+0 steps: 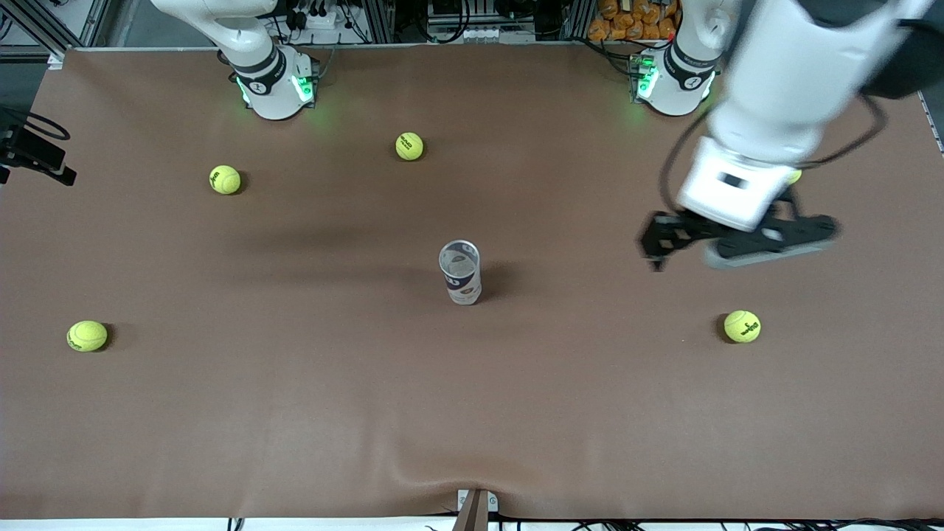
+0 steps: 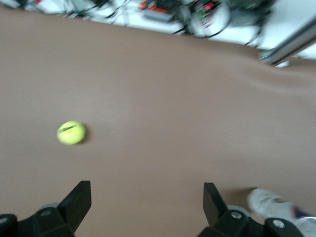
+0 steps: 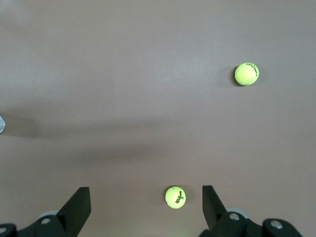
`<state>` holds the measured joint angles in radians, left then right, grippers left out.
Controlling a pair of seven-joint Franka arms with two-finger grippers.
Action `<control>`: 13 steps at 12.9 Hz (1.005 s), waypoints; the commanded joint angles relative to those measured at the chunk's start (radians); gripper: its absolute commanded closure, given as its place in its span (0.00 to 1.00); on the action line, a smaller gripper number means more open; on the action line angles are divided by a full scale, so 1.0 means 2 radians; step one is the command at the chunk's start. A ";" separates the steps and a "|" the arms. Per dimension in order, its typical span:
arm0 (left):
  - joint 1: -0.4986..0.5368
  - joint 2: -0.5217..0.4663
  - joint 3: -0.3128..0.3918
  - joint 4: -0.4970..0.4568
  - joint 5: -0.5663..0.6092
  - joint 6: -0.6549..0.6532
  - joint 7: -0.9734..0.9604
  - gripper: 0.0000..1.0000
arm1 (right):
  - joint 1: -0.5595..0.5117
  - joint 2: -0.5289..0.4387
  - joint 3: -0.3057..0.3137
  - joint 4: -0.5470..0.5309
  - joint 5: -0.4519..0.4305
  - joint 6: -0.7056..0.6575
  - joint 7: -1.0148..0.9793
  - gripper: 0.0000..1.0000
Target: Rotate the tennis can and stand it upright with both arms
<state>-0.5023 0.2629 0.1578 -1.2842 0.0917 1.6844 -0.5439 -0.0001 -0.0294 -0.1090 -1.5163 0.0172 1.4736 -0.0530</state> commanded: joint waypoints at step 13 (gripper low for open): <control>0.190 -0.101 -0.043 -0.088 -0.047 -0.064 0.240 0.00 | 0.000 -0.001 0.002 0.002 -0.006 -0.004 -0.006 0.00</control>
<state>-0.1775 0.1323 0.1233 -1.3865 0.0166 1.5524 -0.0987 0.0001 -0.0291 -0.1074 -1.5163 0.0171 1.4733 -0.0531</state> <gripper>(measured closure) 0.000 0.000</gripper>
